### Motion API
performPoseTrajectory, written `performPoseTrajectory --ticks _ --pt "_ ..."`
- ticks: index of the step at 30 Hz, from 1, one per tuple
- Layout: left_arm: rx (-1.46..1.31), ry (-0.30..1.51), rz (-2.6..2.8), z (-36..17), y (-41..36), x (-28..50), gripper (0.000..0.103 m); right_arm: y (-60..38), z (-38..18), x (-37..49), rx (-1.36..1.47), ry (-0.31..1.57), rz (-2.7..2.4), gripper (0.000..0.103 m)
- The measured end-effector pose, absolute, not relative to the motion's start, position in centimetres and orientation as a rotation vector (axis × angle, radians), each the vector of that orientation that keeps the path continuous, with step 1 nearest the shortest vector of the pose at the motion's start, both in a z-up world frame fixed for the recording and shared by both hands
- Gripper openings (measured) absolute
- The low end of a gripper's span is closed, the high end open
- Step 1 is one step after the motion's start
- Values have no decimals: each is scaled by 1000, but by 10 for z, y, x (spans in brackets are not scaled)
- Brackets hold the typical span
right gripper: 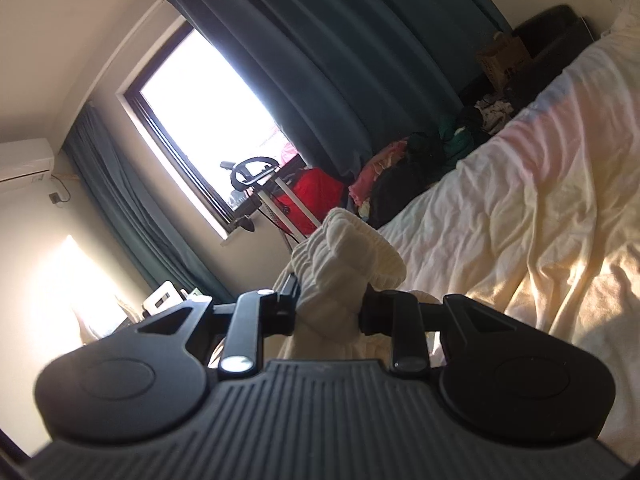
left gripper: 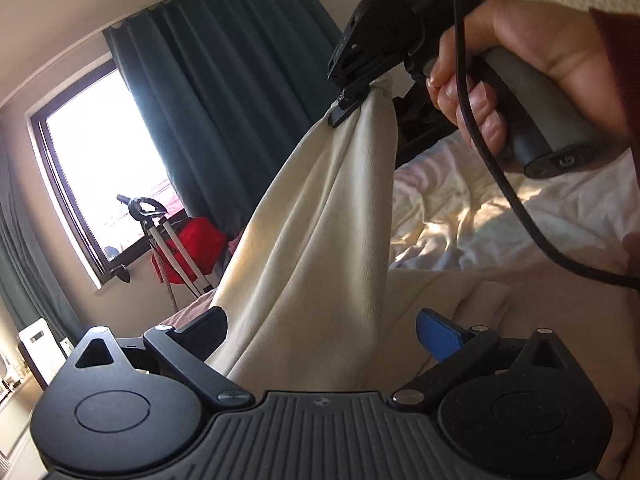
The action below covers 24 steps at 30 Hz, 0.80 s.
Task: Fold clothes
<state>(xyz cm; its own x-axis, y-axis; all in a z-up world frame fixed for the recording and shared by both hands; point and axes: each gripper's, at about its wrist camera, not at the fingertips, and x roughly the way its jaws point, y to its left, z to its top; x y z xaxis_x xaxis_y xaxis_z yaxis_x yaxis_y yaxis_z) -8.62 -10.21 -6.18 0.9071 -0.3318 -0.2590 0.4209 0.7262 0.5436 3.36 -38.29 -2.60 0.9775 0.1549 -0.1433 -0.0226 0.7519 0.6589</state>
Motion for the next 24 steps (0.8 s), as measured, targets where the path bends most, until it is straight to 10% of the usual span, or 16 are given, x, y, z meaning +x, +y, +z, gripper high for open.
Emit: performPoseTrajectory --ticks 16,24 --pt "379 398 53 -52 -37 -32 102 -401 -82 25 801 428 -46 35" --pt "131 535 128 -44 15 -27 103 -401 -115 35 913 648 -1 83"
